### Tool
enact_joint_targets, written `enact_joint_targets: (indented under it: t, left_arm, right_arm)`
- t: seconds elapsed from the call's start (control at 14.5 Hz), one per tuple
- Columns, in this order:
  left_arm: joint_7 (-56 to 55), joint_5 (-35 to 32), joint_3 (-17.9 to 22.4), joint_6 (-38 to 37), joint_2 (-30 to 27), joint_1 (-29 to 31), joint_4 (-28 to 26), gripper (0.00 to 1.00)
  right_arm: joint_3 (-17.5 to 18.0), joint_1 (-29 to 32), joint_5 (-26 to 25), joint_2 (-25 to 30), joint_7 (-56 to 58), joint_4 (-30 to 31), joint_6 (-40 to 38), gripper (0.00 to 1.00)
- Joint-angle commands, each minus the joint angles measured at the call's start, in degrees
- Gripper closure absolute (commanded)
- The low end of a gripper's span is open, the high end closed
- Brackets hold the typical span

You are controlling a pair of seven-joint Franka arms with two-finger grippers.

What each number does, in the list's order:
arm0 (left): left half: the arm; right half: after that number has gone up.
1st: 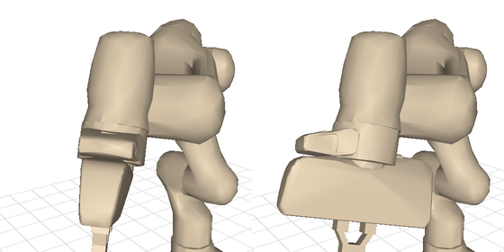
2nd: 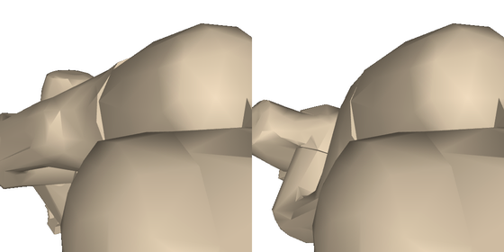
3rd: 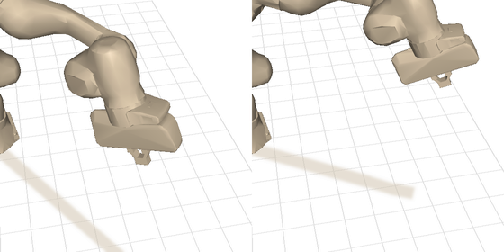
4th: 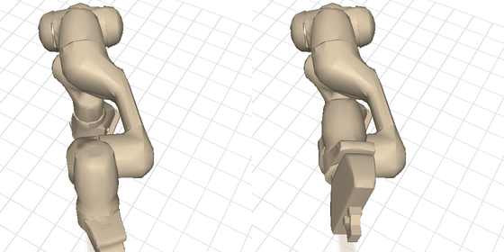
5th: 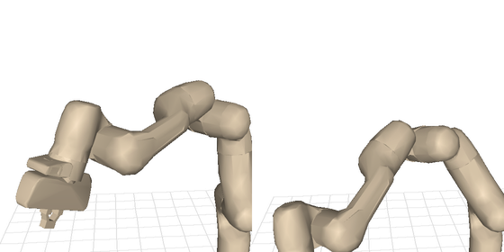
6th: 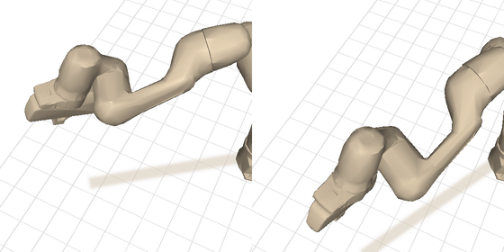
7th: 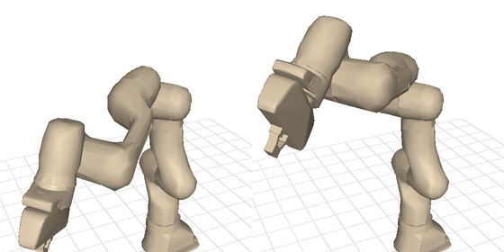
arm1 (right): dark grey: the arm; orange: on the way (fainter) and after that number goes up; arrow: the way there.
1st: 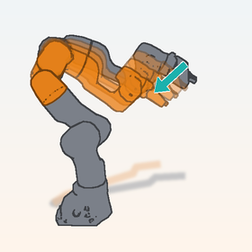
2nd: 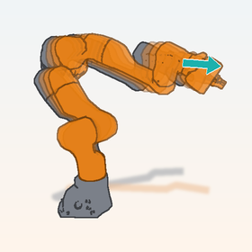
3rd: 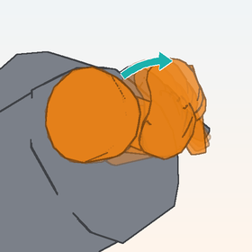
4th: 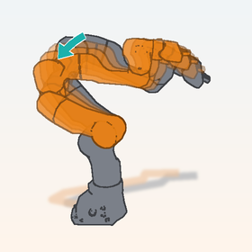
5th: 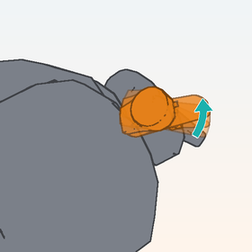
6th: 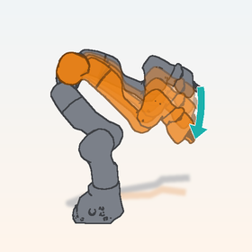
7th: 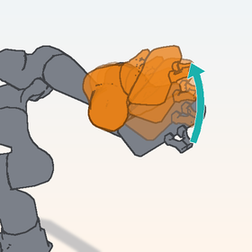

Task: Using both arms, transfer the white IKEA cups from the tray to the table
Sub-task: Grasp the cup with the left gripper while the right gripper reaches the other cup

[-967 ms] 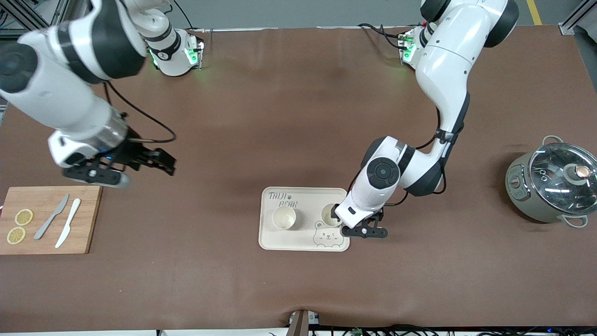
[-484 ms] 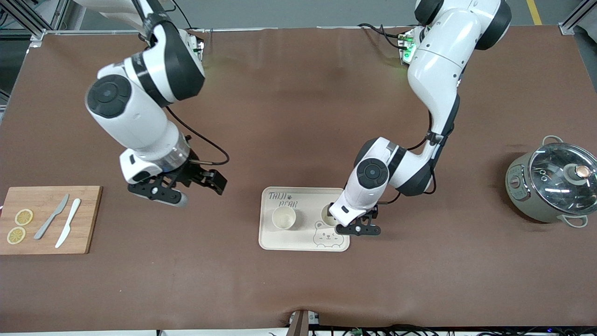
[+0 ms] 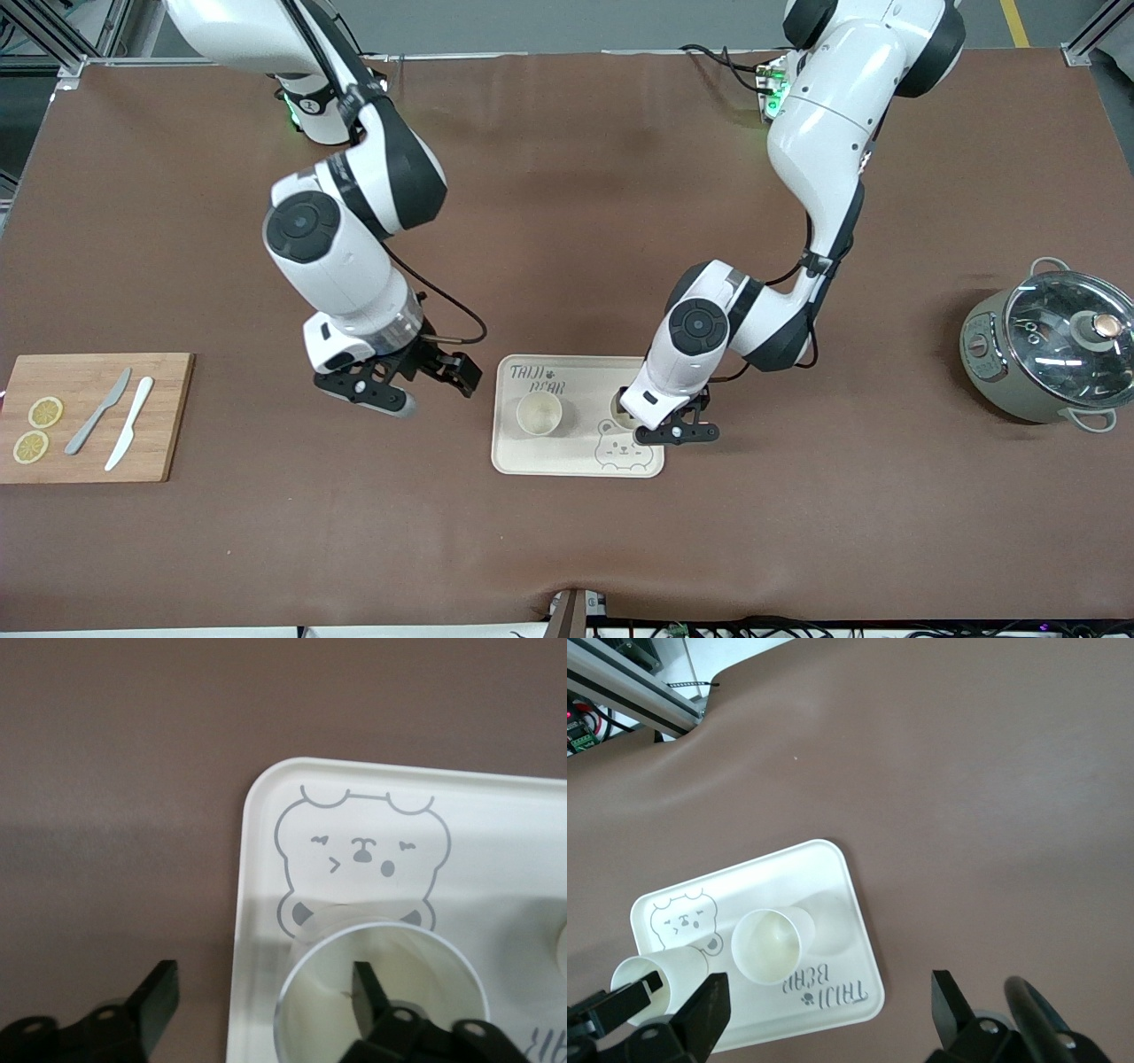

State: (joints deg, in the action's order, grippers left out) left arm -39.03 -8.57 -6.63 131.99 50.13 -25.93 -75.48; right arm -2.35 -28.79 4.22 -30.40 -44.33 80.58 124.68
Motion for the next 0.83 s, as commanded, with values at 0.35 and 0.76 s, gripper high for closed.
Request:
enact_joint_targets:
  t: [0.35,0.76]
  left_arm:
    - [-2.36,-1.28,0.83,1.08,1.72,-1.22,1.39,1.0]
    - [-2.8,-1.71,0.92,-4.33,-1.43,-0.52,1.22,1.0]
  right_arm:
    - [-0.73,-2.68,-0.61,-11.34,-5.06,-9.65,3.37,0.0]
    - [-0.55,-3.03,-5.18,-15.03,-5.41,-9.39,5.22,0.0]
